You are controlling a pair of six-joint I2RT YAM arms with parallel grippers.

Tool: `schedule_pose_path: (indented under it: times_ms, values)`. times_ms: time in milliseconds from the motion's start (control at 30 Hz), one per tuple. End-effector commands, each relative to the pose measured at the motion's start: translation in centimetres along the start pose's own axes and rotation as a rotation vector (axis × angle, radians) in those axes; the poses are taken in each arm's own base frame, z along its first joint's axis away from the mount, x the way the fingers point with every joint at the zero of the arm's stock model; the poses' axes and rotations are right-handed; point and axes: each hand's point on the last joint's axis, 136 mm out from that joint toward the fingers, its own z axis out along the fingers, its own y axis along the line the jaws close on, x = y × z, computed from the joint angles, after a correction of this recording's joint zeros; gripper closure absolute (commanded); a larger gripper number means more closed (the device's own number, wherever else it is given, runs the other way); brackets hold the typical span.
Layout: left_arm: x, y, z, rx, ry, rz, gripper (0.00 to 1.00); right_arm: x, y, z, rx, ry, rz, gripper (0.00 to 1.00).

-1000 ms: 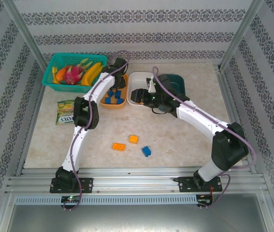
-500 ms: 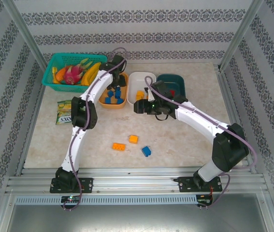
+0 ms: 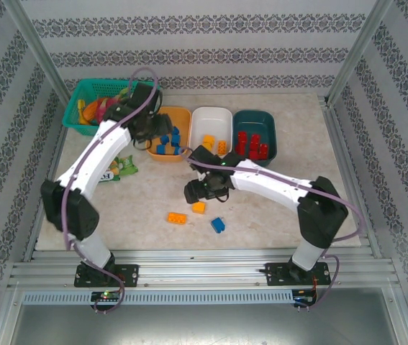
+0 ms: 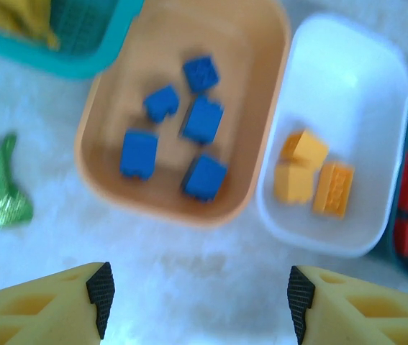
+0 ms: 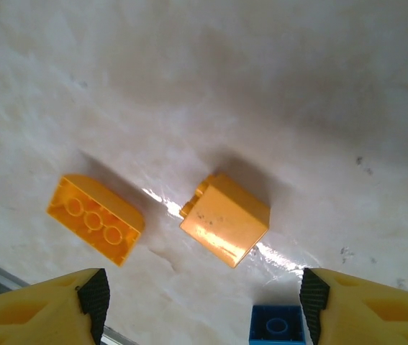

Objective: Sort the legos into containers by color

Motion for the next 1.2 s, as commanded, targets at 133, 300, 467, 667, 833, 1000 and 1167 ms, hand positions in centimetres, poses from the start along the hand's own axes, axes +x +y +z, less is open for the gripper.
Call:
schedule_pose_path:
  times_ms: [133,300,467,667,833,1000,1167]
  values:
    - [7.5,2.8,-3.0,0.045,0.064,0.004,0.3,1.3,-1.2,1.8,0.104,0.103,0.155,0.21]
    - [10.3,4.3,-4.8,0.075,0.074,0.023,0.29,0.7,-0.2,3.0,0.093,0.137,0.312,0.21]
    - [11.8,4.7,-6.4,0.156,0.047,0.052,0.27,1.4,-0.4,5.2,0.108,0.173,0.472,0.27]
    - [13.0,5.2,-7.1,0.183,0.054,0.065,0.27,1.0,-0.1,6.4,0.107,0.163,0.547,0.3]
    - [13.0,4.9,-7.4,0.199,0.057,0.072,0.27,1.8,-0.9,7.8,0.154,0.193,0.588,0.36]
    - [13.0,4.5,-7.7,0.223,0.057,0.085,0.27,1.7,-1.4,7.9,0.177,0.172,0.588,0.47]
    - [13.0,3.1,-7.7,0.298,0.069,0.084,0.28,-0.8,-1.6,4.4,0.21,0.059,0.493,0.64]
